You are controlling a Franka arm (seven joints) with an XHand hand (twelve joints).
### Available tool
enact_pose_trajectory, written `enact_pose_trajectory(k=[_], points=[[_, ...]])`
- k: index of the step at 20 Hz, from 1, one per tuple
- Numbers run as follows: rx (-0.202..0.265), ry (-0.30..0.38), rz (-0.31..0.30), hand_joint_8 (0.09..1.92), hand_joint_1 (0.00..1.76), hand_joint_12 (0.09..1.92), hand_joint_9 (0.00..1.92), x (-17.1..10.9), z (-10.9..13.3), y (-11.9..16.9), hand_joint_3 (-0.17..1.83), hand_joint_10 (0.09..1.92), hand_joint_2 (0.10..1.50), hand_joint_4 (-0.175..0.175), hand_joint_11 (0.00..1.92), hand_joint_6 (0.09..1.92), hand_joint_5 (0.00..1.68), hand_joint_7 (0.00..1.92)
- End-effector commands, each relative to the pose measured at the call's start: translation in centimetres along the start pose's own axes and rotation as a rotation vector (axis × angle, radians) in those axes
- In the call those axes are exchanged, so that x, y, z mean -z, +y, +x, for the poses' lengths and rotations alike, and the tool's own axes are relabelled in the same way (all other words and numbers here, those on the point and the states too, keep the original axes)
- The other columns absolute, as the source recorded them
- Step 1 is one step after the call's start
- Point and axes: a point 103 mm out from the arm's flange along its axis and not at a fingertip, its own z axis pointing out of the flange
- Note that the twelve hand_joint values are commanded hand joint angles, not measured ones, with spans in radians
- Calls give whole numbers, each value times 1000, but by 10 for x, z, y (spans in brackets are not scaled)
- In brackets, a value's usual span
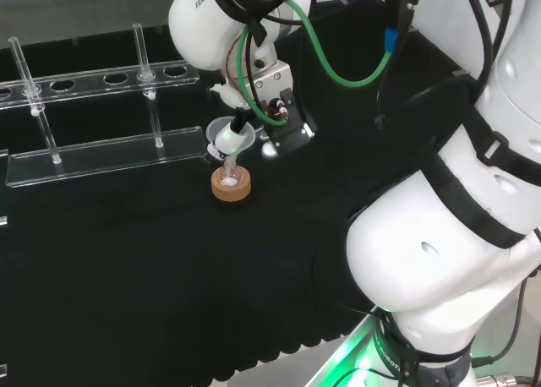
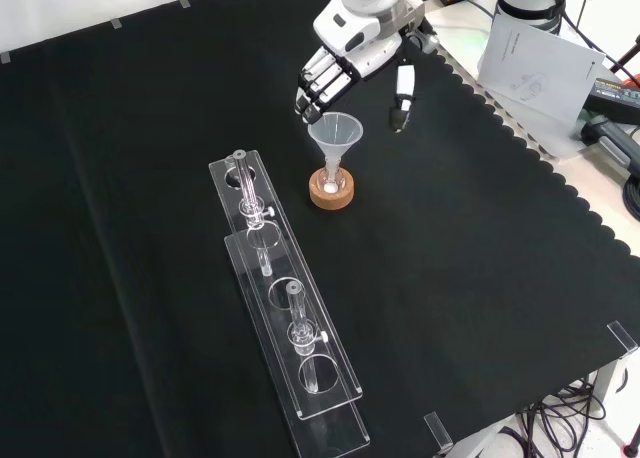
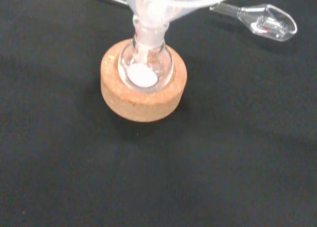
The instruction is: Remove the funnel from the round-bottom flask.
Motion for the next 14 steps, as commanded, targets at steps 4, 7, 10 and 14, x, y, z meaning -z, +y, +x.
enact_pose_trajectory(k=[4,7,10,14], points=[[7,0,27,254,467,1551,0,-21,-1,12,153,898,692,-54,244,87,43,0],[9,-3,25,251,467,1552,0,-24,-1,14,152,897,693,-55,243,87,42,0],[6,-3,19,250,473,1554,0,-25,-2,17,152,899,697,-55,244,87,41,0],[8,-6,25,250,521,1554,0,-24,-3,22,156,906,713,-55,249,87,39,0]])
